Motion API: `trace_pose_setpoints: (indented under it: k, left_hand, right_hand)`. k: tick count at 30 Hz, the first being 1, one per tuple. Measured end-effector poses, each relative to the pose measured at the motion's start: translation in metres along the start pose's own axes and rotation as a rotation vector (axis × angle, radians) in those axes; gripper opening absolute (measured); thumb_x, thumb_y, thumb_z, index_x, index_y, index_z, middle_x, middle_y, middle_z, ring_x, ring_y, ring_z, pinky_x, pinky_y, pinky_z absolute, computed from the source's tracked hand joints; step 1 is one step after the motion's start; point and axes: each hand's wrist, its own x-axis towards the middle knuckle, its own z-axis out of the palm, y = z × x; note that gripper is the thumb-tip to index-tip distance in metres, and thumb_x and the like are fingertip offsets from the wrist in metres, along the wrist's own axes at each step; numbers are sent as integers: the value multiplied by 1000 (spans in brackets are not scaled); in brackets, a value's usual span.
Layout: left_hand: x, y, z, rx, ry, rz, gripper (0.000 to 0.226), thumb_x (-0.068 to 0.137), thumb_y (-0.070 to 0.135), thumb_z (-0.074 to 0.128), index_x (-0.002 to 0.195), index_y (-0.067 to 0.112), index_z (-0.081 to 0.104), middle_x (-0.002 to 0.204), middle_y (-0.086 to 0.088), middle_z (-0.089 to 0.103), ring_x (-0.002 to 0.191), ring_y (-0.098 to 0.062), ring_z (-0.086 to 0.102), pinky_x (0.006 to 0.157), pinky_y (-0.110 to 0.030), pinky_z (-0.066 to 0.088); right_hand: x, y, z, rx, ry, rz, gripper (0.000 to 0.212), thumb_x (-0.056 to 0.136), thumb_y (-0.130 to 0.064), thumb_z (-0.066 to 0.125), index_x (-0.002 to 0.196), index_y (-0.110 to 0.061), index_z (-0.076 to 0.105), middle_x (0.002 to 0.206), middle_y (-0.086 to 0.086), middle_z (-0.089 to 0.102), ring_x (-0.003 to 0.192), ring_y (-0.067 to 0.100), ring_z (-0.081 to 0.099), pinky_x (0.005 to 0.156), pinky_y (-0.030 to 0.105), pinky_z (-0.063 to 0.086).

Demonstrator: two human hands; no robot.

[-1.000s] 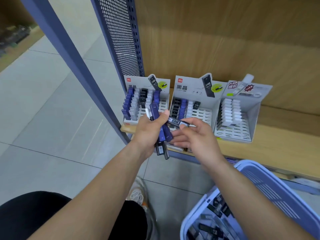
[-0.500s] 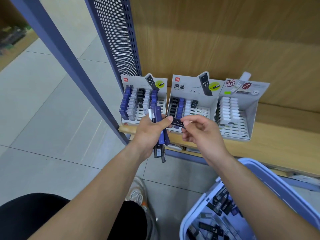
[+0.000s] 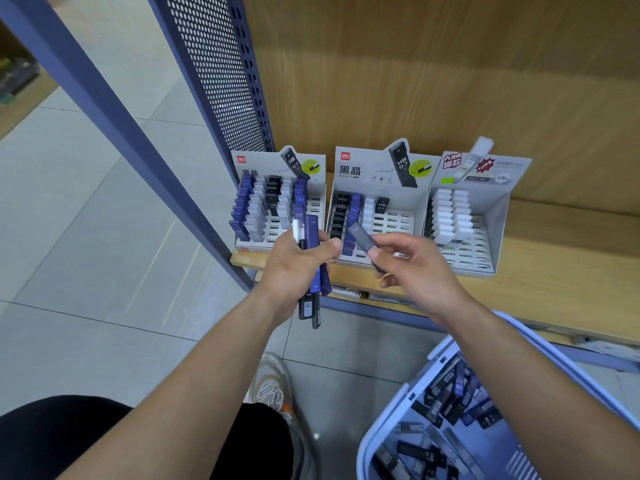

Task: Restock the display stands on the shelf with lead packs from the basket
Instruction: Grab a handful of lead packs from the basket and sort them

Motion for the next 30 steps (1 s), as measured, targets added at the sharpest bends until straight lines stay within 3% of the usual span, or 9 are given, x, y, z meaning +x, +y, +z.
trace_pose_setpoints:
  k: [4, 7, 13, 22, 30]
  left_hand:
    - [1, -6, -1, 70, 9, 3, 22, 92, 24, 75, 102, 9, 63, 76, 0, 72, 61, -17, 56, 55, -35, 54]
    - [5, -8, -2, 129, 6, 21, 21, 93, 25, 74, 100, 10, 63, 75, 1, 71, 60, -15, 56, 57, -36, 56]
    - [11, -7, -1, 109, 27, 8, 16, 92, 25, 74, 93, 15, 61, 70, 4, 71, 60, -16, 57, 57, -30, 53]
    - [20, -11, -3, 77, 33, -12, 18, 92, 24, 74, 98, 13, 61, 71, 2, 70, 59, -15, 58, 57, -29, 51]
    - [21, -16, -6, 71, 50, -57, 20, 90, 23, 75, 99, 14, 60, 78, -6, 68, 61, -19, 56, 58, -35, 51]
  right_hand:
    - [29, 13, -39, -224, 193, -12, 23, 98, -11, 60, 119, -8, 70, 78, -1, 62, 58, 12, 59, 63, 31, 57]
    - [61, 13, -62, -571, 243, -114, 27, 97, -12, 62, 123, -10, 69, 92, -2, 68, 75, 11, 60, 75, 21, 48]
    - [125, 13, -65, -813, 278, -208, 23, 89, -10, 69, 111, -8, 69, 102, 7, 73, 93, 22, 67, 81, 21, 46]
    - [149, 30, -58, -796, 228, -195, 21, 93, -8, 64, 113, -7, 71, 106, 11, 73, 99, 25, 68, 87, 19, 45]
    - [151, 34, -61, -816, 178, -275, 19, 91, -5, 66, 109, -7, 73, 101, 10, 74, 91, 25, 69, 87, 31, 54]
